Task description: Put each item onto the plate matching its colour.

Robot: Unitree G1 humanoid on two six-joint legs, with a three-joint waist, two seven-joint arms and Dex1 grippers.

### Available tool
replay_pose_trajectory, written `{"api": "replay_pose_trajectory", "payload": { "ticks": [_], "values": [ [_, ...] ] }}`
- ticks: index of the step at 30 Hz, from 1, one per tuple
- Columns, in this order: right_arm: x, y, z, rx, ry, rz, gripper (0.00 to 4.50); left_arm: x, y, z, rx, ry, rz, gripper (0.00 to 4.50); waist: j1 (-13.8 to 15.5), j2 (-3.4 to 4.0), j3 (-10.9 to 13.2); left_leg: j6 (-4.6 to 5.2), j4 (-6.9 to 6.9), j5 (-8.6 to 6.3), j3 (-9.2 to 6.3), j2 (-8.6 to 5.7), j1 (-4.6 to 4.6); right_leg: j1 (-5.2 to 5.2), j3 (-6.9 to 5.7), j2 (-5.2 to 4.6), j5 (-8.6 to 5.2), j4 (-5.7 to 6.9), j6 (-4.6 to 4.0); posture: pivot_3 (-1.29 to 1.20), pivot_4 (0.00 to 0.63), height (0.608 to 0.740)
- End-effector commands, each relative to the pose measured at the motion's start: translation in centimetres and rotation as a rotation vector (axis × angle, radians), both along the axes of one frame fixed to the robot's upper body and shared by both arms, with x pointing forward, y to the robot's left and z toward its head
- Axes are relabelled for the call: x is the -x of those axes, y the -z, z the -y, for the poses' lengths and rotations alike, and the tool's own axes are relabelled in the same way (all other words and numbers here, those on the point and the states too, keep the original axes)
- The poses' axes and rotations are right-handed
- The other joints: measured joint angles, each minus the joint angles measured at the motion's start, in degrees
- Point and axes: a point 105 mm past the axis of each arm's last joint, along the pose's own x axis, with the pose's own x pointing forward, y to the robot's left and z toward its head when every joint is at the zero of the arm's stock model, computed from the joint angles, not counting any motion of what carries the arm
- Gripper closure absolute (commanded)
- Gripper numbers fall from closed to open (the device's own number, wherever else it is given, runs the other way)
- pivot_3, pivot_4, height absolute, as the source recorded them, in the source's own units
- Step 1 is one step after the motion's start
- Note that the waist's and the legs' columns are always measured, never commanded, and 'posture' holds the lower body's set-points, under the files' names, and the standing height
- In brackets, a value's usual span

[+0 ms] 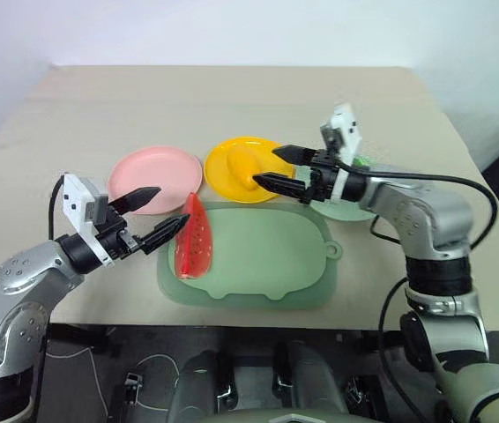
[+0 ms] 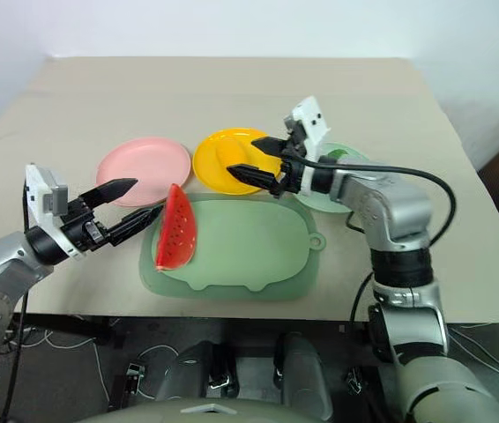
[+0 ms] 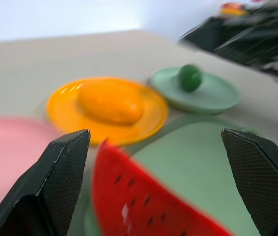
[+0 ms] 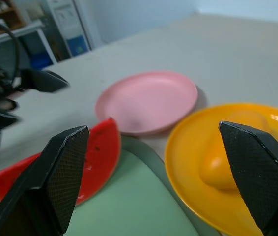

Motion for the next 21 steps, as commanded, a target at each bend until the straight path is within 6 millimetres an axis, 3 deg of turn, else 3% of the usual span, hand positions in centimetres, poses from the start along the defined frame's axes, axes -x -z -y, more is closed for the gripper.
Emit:
{"api": "replay_pose_trajectory", "payload": {
  "ticks": [1, 6, 11, 21],
  "values": [
    [2.0, -1.2, 1.1, 0.021, -0.058, 0.075, 0.02, 0.9, -0.6, 0.1, -0.010, -0.051, 0.015, 0.00, 0.20, 0.00, 0.00, 0.00, 0.01, 0.00, 0.00, -0.01, 0.00, 0.02, 0.00, -0.01, 0.00, -0.02, 0.00, 0.00, 0.150, 0.696],
    [3.6, -0.6, 1.6, 0.053, -0.103, 0.070, 0.02, 1.5, -0.1, -0.5, -0.010, -0.105, -0.018, 0.00, 0.20, -0.01, 0.00, 0.00, 0.06, -0.01, -0.05, 0.01, 0.01, 0.07, -0.01, -0.01, 0.00, -0.08, -0.01, 0.00, 0.150, 0.696],
    [4.1, 0.6, 1.9, 0.081, -0.105, 0.043, 0.02, 1.6, -0.6, 0.6, -0.004, -0.135, -0.020, 0.00, 0.77, -0.01, 0.00, 0.02, 0.07, -0.03, -0.07, 0.00, 0.01, 0.11, -0.01, -0.02, 0.00, -0.16, -0.02, 0.00, 0.150, 0.696],
    [5.7, 0.8, 2.1, 0.111, -0.155, 0.083, 0.02, 1.7, -0.6, 1.3, 0.005, -0.185, -0.062, 0.00, 1.60, -0.02, 0.00, 0.03, 0.15, -0.03, -0.14, 0.00, 0.01, 0.20, -0.05, -0.01, 0.00, -0.19, -0.03, 0.00, 0.150, 0.696]
  ]
}}
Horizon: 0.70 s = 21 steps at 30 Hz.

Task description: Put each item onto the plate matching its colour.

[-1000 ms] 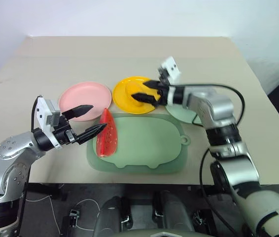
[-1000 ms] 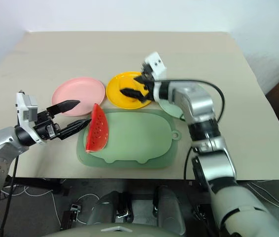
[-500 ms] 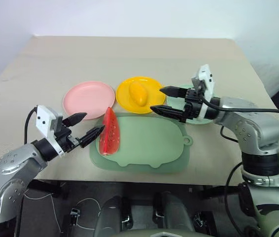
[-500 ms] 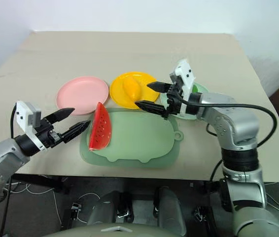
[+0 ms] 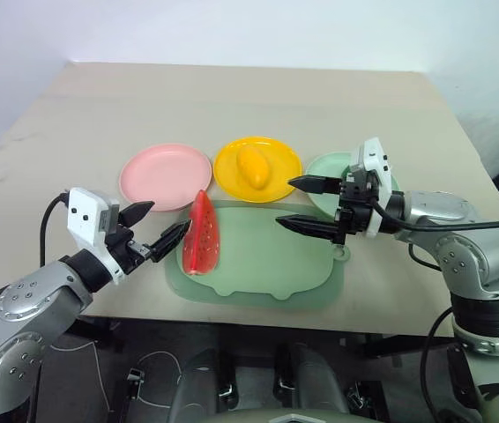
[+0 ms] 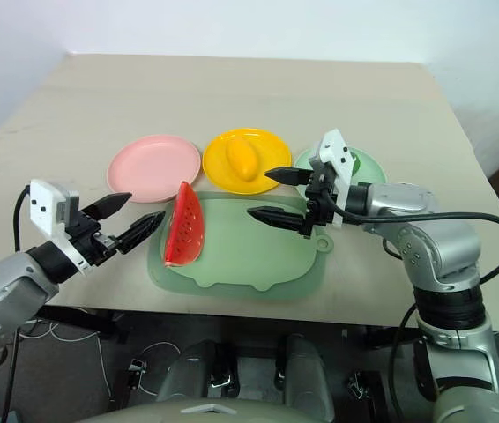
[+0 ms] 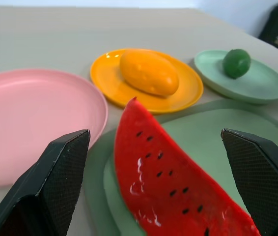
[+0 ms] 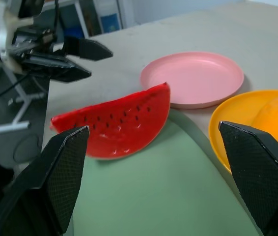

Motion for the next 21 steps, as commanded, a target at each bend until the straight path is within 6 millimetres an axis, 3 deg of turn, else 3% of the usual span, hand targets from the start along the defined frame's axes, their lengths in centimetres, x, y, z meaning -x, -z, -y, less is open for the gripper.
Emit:
{"api": "replay_pose_trajectory", "payload": {
  "ticks": [1, 15, 21],
  "values": [
    [1.3, -1.0, -0.1, -0.010, -0.047, 0.055, 0.02, 0.4, -1.1, 0.5, -0.003, 0.001, 0.036, 0.00, -0.03, 0.00, 0.00, 0.00, 0.01, 0.00, 0.00, 0.00, 0.00, 0.00, 0.00, 0.00, 0.00, 0.00, 0.00, 0.00, 0.150, 0.696],
    [1.6, 0.7, 0.9, 0.049, 0.033, 0.029, 0.02, -0.5, -1.5, 3.0, 0.075, 0.046, -0.012, 0.00, -0.03, -0.05, -0.01, 0.06, 0.12, -0.03, -0.10, 0.00, -0.01, 0.10, -0.05, 0.03, 0.00, -0.01, 0.00, 0.00, 0.150, 0.696],
    [1.8, 0.8, 1.5, 0.053, 0.057, 0.024, 0.02, -1.5, 0.2, 2.4, -0.046, -0.038, -0.109, 0.00, 0.11, -0.05, -0.01, 0.06, 0.17, -0.03, -0.14, 0.00, -0.01, 0.14, -0.06, 0.02, 0.00, -0.01, 0.01, 0.00, 0.150, 0.696]
  ]
}}
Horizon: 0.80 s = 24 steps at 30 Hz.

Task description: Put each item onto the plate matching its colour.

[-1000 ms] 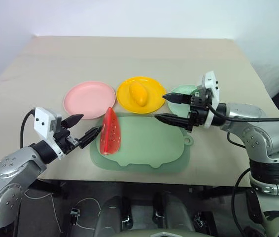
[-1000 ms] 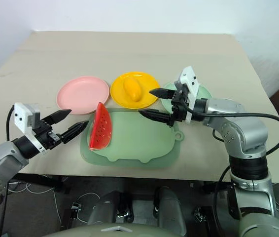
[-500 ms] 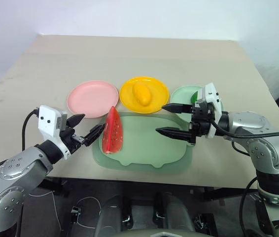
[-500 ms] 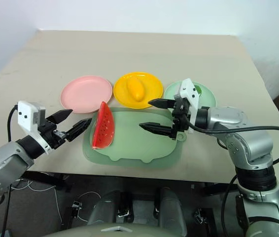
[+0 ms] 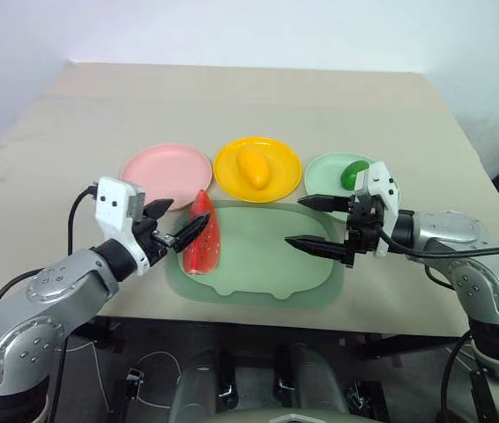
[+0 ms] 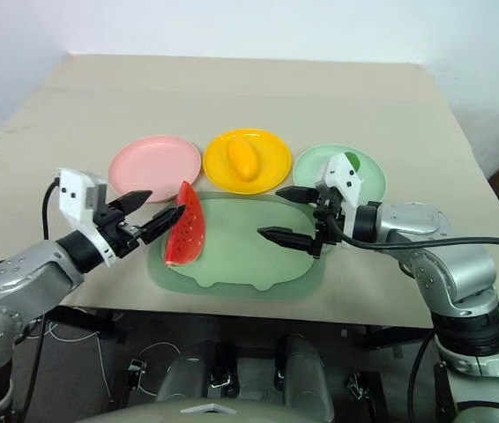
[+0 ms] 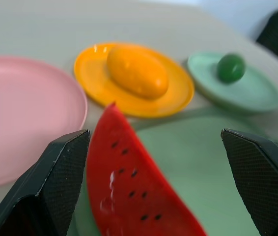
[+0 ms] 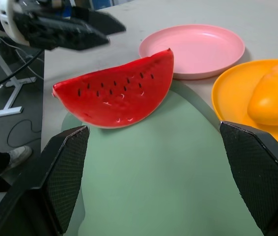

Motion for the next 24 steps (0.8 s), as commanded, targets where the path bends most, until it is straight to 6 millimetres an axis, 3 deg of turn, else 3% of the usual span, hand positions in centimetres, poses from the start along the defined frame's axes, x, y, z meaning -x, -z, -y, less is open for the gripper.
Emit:
{"api": "replay_pose_trajectory", "payload": {
  "ticks": [1, 12, 24],
  "values": [
    [0.5, -1.3, 0.4, -0.006, 0.003, 0.061, 0.02, -0.2, 0.0, 0.0, -0.060, -0.025, -0.014, 0.00, 0.02, 0.00, 0.00, 0.01, 0.01, 0.00, 0.00, 0.00, -0.01, 0.01, 0.00, 0.00, 0.00, -0.01, 0.00, 0.00, 0.150, 0.696],
    [0.8, -1.6, -0.1, -0.025, 0.008, 0.070, 0.02, -0.7, 1.6, 1.1, -0.061, -0.018, -0.109, 0.00, 0.03, -0.01, 0.00, 0.02, 0.05, -0.01, -0.03, 0.00, -0.01, 0.02, -0.01, 0.00, 0.00, 0.00, -0.01, 0.00, 0.150, 0.696],
    [0.3, -1.5, 0.3, -0.014, 0.035, 0.075, 0.02, -1.7, 3.0, 0.2, -0.166, -0.075, -0.210, 0.00, 0.07, -0.01, 0.00, 0.02, 0.07, -0.01, -0.05, 0.00, -0.03, 0.03, -0.02, 0.00, 0.00, 0.00, -0.01, 0.00, 0.150, 0.696]
  ]
}}
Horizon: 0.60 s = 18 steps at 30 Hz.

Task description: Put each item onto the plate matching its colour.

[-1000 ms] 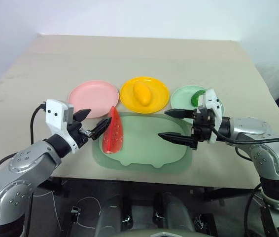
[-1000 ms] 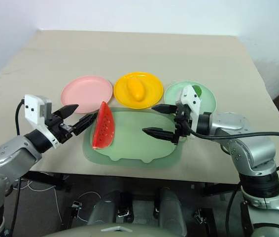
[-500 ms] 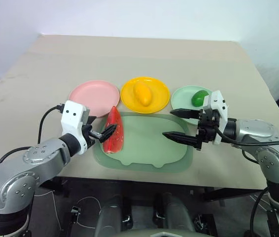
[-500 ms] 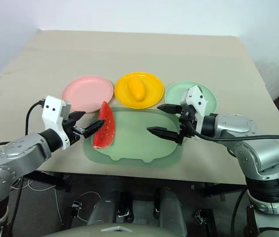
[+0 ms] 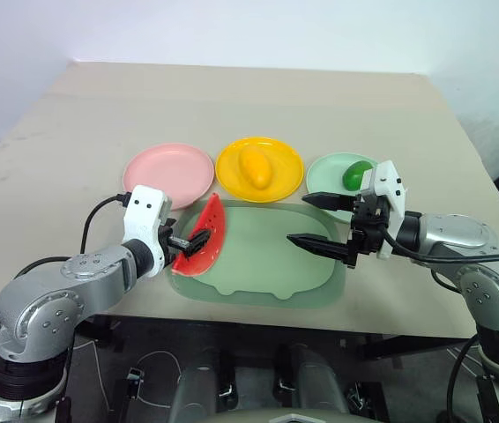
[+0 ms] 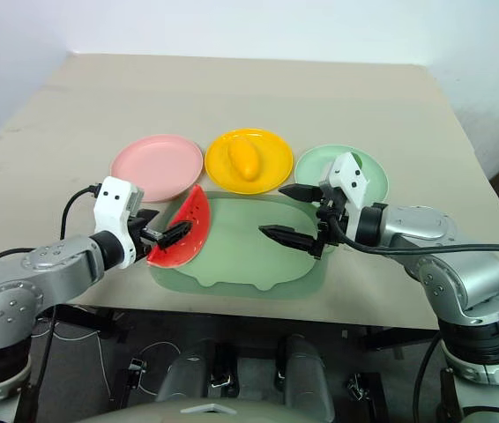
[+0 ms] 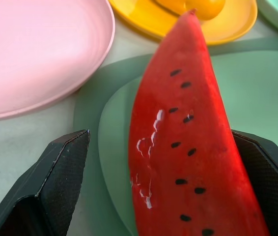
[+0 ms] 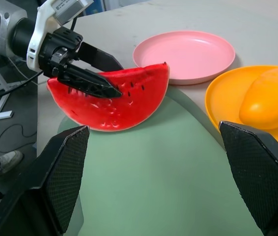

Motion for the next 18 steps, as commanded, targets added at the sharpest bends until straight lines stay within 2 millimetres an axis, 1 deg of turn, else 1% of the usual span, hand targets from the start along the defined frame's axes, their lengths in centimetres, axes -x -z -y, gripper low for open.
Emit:
{"api": "replay_pose_trajectory", "payload": {
  "ticks": [1, 6, 10, 13, 18],
  "values": [
    [0.07, -0.83, 0.17, 0.001, -0.003, 0.046, 0.02, 0.03, -0.01, -0.16, -0.035, 0.004, -0.007, 0.00, -0.05, 0.00, 0.00, 0.00, 0.00, 0.00, 0.00, 0.00, 0.00, 0.00, 0.00, 0.00, 0.00, 0.00, 0.00, 0.00, 0.150, 0.696],
    [-0.04, -0.76, 0.53, 0.011, 0.012, 0.048, 0.02, 0.47, 0.63, 0.23, -0.049, 0.049, -0.052, 0.00, -0.05, 0.00, 0.00, 0.00, 0.00, 0.00, 0.00, 0.00, 0.00, 0.00, -0.01, 0.00, 0.00, 0.00, 0.00, 0.00, 0.150, 0.696],
    [-0.07, -0.79, 0.61, 0.012, 0.018, 0.052, 0.02, 0.32, 0.84, 0.38, -0.044, 0.052, -0.059, 0.00, 0.00, 0.00, 0.00, 0.00, 0.00, 0.00, 0.00, 0.00, 0.00, 0.00, -0.01, -0.01, 0.00, 0.00, 0.00, 0.00, 0.150, 0.696],
    [0.02, -0.77, 0.63, 0.012, 0.021, 0.053, 0.00, 0.09, 0.59, 0.63, -0.021, 0.059, -0.042, 0.63, 0.00, 0.00, 0.00, 0.00, 0.00, 0.00, -0.01, 0.00, 0.00, 0.00, -0.01, -0.01, 0.00, -0.01, 0.00, 0.00, 0.150, 0.696],
    [-0.01, -0.63, 0.82, 0.021, 0.033, 0.055, 0.00, 0.02, 0.65, 0.49, -0.020, 0.068, -0.045, 2.10, 0.05, 0.00, 0.00, 0.00, 0.01, 0.00, -0.01, 0.00, 0.00, 0.01, -0.01, -0.02, 0.00, -0.01, -0.01, 0.00, 0.150, 0.696]
  ]
}}
